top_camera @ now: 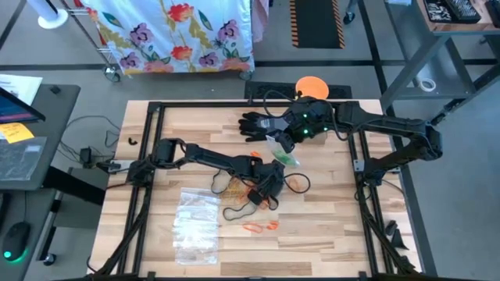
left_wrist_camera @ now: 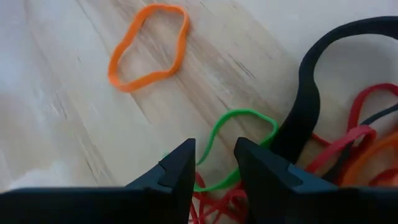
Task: Sort rubber bands
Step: Put the green rubber band into the transparent zip bag
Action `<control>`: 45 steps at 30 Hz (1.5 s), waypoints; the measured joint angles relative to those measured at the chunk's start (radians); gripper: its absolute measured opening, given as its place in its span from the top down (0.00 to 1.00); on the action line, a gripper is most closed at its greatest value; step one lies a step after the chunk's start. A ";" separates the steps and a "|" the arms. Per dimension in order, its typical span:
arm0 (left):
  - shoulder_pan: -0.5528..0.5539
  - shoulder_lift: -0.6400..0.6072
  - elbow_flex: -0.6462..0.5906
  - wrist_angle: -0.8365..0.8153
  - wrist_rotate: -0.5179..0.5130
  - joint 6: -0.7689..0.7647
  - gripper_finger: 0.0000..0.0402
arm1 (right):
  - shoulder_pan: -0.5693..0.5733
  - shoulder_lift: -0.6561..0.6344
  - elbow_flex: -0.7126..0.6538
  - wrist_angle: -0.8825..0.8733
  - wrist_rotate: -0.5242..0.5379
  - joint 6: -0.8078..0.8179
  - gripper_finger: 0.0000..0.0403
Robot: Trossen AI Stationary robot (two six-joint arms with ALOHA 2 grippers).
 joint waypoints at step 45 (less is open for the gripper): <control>-0.057 -0.119 -0.001 0.074 -0.005 -0.044 1.00 | 0.000 0.000 0.000 0.000 0.000 0.000 1.00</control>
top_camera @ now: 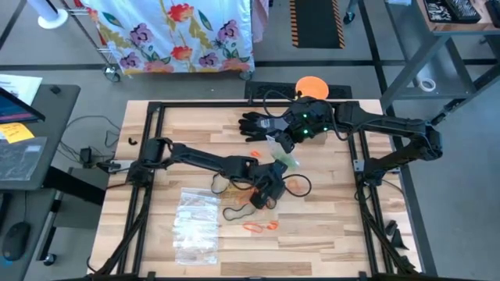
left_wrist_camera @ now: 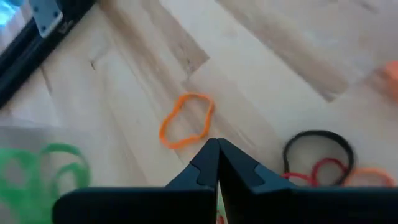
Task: Sort rubber bands
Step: Put the green rubber band into the transparent zip bag
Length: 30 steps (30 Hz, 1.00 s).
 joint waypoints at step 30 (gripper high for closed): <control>0.029 0.098 0.002 -0.102 -0.116 0.190 0.50 | 0.000 0.000 0.000 0.000 0.000 0.000 1.00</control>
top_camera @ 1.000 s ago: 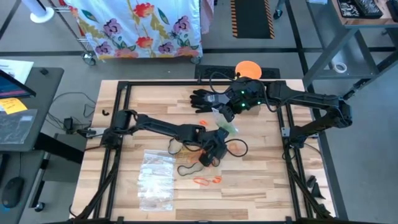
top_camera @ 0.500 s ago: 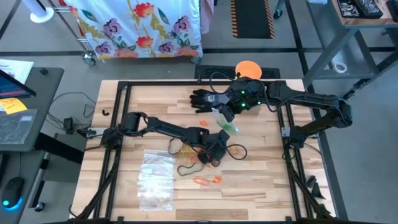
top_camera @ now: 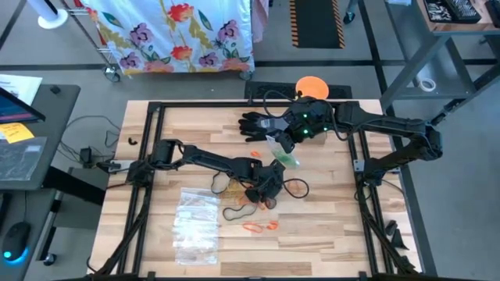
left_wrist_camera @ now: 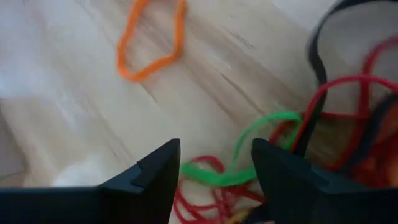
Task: Sort rubber bands
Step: Put the green rubber band into the transparent zip bag
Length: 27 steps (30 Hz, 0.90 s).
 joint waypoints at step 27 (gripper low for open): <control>-0.022 -0.010 -0.004 -0.056 -0.092 -0.055 0.99 | 0.000 0.000 0.000 0.000 0.000 0.000 1.00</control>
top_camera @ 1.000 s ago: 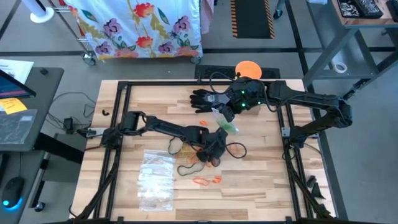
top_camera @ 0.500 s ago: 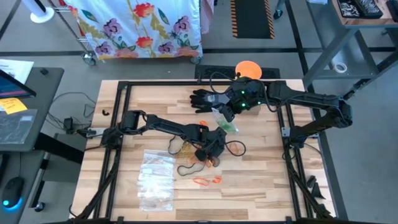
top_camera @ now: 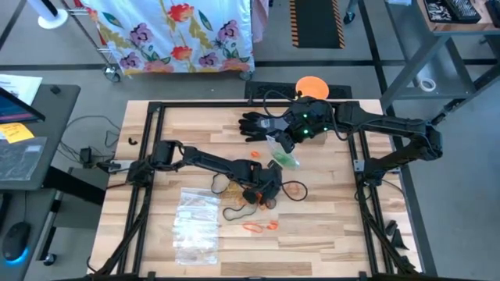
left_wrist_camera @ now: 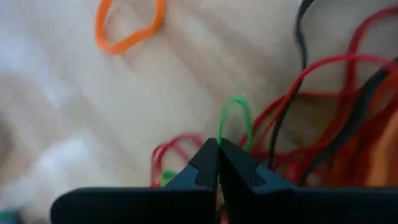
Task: Sort rubber bands
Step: Put the green rubber band into the transparent zip bag
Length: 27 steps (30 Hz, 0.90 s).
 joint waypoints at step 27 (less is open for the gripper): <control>0.015 -0.515 -0.231 0.297 0.090 -0.247 1.00 | 0.000 0.000 -0.001 0.005 0.000 0.000 1.00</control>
